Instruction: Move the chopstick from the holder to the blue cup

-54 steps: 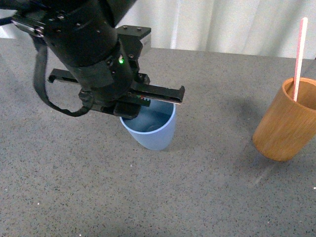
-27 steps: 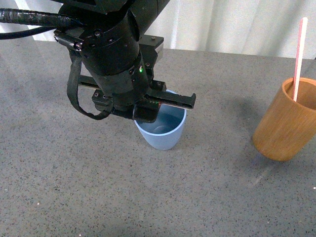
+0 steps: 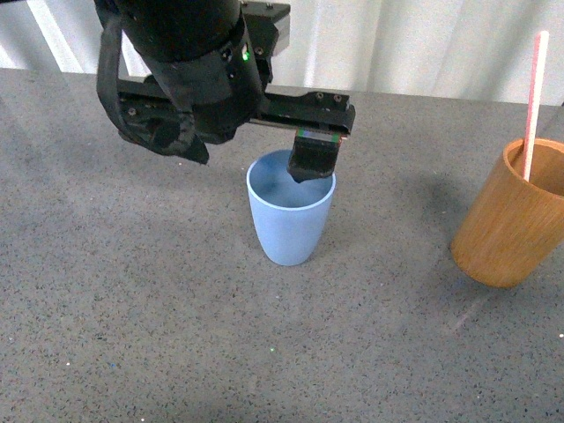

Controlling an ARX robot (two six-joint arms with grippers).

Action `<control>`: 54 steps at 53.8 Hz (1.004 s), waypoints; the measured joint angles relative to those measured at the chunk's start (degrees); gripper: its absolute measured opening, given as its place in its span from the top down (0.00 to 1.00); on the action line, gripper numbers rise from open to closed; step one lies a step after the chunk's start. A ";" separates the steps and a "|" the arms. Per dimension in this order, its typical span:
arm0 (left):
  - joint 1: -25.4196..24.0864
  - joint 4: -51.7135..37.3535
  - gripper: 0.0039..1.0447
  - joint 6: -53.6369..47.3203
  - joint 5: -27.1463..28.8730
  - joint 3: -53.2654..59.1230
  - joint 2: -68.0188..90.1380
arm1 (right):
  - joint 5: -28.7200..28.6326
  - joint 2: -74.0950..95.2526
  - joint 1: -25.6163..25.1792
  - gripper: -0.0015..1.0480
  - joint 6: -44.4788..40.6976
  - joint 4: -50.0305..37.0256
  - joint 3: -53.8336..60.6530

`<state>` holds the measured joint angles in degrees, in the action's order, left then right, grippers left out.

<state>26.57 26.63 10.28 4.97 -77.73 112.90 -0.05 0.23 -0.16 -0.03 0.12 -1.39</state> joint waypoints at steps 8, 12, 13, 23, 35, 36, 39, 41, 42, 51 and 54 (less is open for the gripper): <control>-1.51 -5.16 0.06 -3.50 4.57 2.47 -5.18 | 0.00 0.00 0.00 0.10 0.00 0.00 0.00; -2.49 -12.37 0.06 -5.16 6.51 6.58 -10.32 | 0.00 0.00 0.00 0.10 0.02 0.00 0.00; -2.84 -14.99 0.06 -5.31 6.75 8.09 -12.02 | 0.00 0.00 0.00 0.10 0.02 0.00 0.00; -7.63 -45.11 0.06 -8.07 13.07 26.69 -29.86 | 0.00 0.00 0.00 0.10 0.02 0.00 0.00; -12.37 -54.77 0.06 -7.56 14.38 39.39 -40.13 | -0.09 0.00 0.00 0.10 0.00 0.00 0.00; -12.44 -54.77 0.06 -7.56 14.38 39.50 -40.13 | -0.09 0.00 0.00 0.10 0.00 0.00 0.00; -12.44 -54.77 0.06 -7.58 14.29 39.69 -39.89 | -0.07 0.00 0.00 0.10 0.02 0.00 0.00; -12.39 -54.75 0.06 -7.58 14.05 39.74 -39.71 | -0.07 0.00 0.00 0.10 0.00 0.00 0.00; -12.31 -54.77 0.06 -7.58 13.90 39.74 -39.65 | -0.04 0.02 0.00 0.10 0.02 0.00 0.00; -13.86 -66.12 0.27 -9.20 6.58 46.38 -42.01 | 0.02 0.00 0.00 0.10 0.00 0.00 0.00; -14.84 -67.56 0.36 -9.42 5.73 49.35 -43.85 | 0.02 0.00 0.00 0.10 0.00 0.00 0.00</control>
<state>11.73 -40.93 0.86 10.70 -28.38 69.06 -0.03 0.23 -0.16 -0.03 0.12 -1.39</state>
